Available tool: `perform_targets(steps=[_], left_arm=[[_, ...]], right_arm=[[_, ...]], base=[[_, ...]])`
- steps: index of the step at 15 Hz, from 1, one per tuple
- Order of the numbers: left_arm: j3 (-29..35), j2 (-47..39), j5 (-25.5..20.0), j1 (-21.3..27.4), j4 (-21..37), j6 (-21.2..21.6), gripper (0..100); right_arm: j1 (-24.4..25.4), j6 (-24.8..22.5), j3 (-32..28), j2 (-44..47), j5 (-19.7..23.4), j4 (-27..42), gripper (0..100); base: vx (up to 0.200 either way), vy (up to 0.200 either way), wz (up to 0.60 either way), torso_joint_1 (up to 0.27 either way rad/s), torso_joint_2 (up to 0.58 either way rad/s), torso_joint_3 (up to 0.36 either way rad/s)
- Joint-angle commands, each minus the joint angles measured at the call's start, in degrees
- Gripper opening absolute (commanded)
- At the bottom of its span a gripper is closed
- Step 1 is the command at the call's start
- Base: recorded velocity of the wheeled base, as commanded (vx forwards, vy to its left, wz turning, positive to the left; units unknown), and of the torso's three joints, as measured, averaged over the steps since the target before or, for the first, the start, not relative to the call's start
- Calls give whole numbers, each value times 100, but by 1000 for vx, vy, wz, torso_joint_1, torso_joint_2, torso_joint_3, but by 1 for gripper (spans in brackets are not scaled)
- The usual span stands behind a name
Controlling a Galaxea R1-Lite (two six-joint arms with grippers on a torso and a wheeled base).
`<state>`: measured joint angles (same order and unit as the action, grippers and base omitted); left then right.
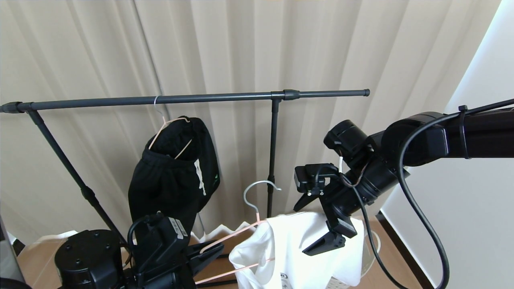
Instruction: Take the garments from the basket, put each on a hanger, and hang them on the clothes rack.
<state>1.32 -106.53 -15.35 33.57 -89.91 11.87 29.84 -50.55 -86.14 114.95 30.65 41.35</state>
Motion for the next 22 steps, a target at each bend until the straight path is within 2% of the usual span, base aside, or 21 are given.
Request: perform_targets(steps=[1,22], left_arm=[[0,19,-3,0,-9,-1,0],[0,-25,-12,-26,-9,-133,0]], right_arm=[[4,2,-8,-25,3,-4,0],[-5,-7,203,-368,11,13,0]], base=[[0,0,0,0,0,0],[0,0,0,0,0,0]])
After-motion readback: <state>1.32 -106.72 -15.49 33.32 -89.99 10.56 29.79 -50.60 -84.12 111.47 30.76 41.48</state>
